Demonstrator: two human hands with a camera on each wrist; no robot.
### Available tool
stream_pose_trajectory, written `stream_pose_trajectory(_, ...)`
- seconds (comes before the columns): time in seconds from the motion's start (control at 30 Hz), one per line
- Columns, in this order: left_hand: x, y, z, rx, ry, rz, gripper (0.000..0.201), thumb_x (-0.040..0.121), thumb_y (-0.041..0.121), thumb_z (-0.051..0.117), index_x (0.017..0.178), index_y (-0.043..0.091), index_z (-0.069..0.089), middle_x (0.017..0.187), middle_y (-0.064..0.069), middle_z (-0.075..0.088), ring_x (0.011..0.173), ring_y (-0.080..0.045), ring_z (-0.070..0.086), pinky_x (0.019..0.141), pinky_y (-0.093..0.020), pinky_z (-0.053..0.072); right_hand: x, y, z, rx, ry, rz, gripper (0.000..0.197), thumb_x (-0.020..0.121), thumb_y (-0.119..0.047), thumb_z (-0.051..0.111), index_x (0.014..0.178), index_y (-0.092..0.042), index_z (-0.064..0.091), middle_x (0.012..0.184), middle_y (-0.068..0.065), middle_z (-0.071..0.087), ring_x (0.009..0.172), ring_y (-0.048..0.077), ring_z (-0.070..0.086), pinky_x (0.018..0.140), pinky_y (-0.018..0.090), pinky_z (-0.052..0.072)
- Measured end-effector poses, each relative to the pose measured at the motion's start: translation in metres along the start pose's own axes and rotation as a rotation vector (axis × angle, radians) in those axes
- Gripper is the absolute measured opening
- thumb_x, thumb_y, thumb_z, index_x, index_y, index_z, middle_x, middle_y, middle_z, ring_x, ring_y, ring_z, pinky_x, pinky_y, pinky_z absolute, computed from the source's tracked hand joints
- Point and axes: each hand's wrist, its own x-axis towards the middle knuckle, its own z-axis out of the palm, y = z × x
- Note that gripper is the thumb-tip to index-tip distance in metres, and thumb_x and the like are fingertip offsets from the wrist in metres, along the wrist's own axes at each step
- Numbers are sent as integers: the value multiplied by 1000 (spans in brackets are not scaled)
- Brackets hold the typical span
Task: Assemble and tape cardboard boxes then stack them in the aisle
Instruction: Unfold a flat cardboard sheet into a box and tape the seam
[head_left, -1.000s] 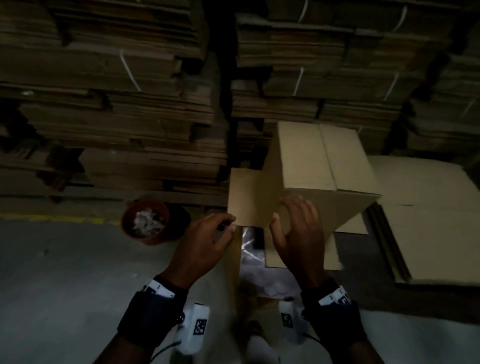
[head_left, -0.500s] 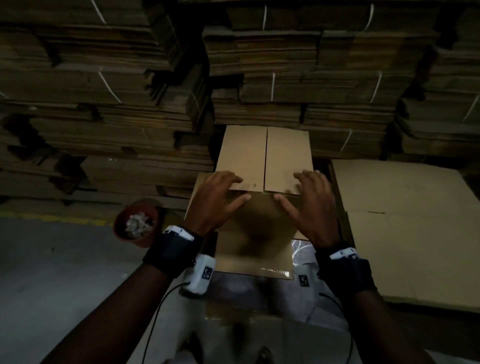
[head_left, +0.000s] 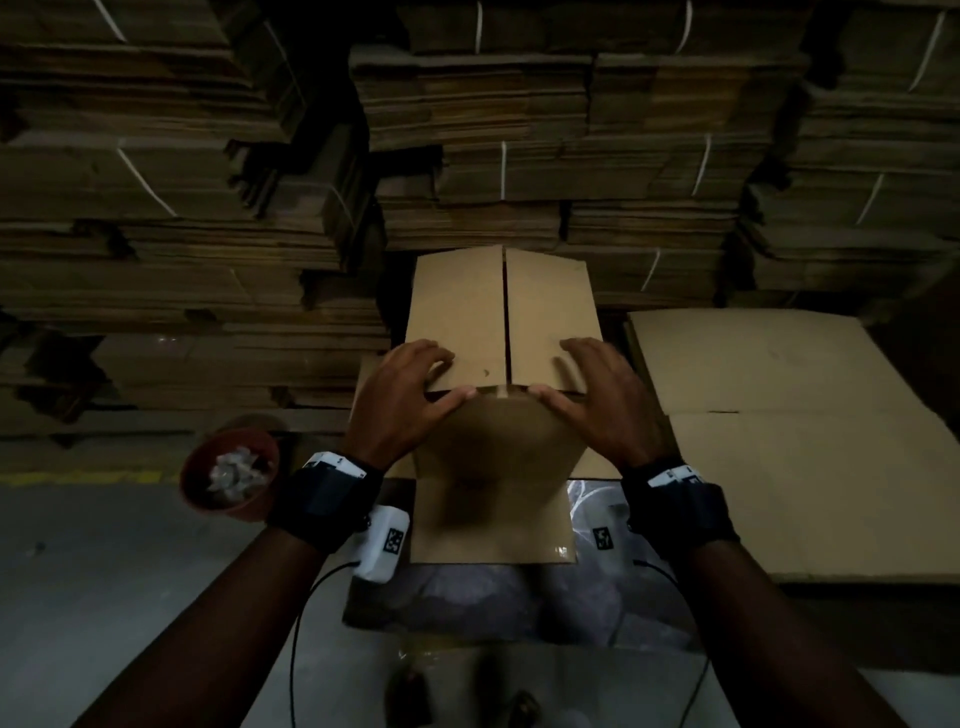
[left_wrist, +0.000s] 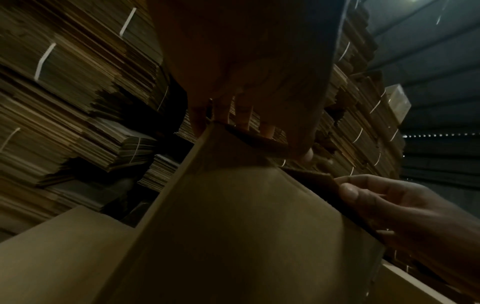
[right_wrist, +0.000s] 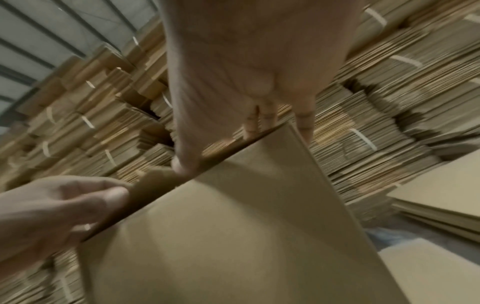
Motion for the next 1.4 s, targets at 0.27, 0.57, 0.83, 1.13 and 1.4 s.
stream_pose_trajectory(0.27, -15, 2, -19, -333, 396, -175, 49, 103, 40, 43, 148, 25, 37, 128, -5, 60, 98, -10, 63, 77, -27, 54, -10, 1, -21, 301, 520, 190, 54, 105, -35, 42, 155, -20, 27, 145, 8, 54, 113, 27, 65, 87, 40, 55)
stream_pose_trajectory(0.57, -27, -16, -25, 445, 535, -526, 33, 88, 22, 55, 121, 20, 59, 146, -17, 36, 133, -43, 32, 105, -61, 30, 18, 41, -36, -365, -132, 341, 21, 97, -26, 57, 110, -12, 65, 126, 14, 58, 126, 35, 51, 104, 56, 36)
stream_pose_trajectory(0.83, -17, -13, 7, -416, -118, -759, 114, 77, 82, 51, 159, 11, 16, 164, -12, 26, 148, -28, 31, 119, -42, 27, 71, 40, -20, 190, -432, 416, 58, 109, -42, 34, 161, -42, 9, 144, 10, 55, 109, 28, 61, 80, 31, 44)
stream_pose_trajectory(1.13, 12, -45, 4, -268, 155, -793, 91, 77, 80, 62, 148, 33, 30, 147, -14, 45, 133, -38, 45, 107, -49, 39, 25, 42, -29, -32, -302, 295, 49, 107, -47, 33, 154, -34, 37, 137, 15, 61, 122, 40, 56, 96, 45, 45)
stream_pose_trajectory(1.4, 101, -37, 3, -531, 222, -772, 24, 98, 13, 56, 120, 3, 52, 84, -16, 67, 64, -30, 69, 62, -43, 59, -6, 35, -38, -241, -197, 2, 21, 96, -36, 60, 110, -29, 74, 108, 5, 62, 105, 27, 53, 81, 38, 45)
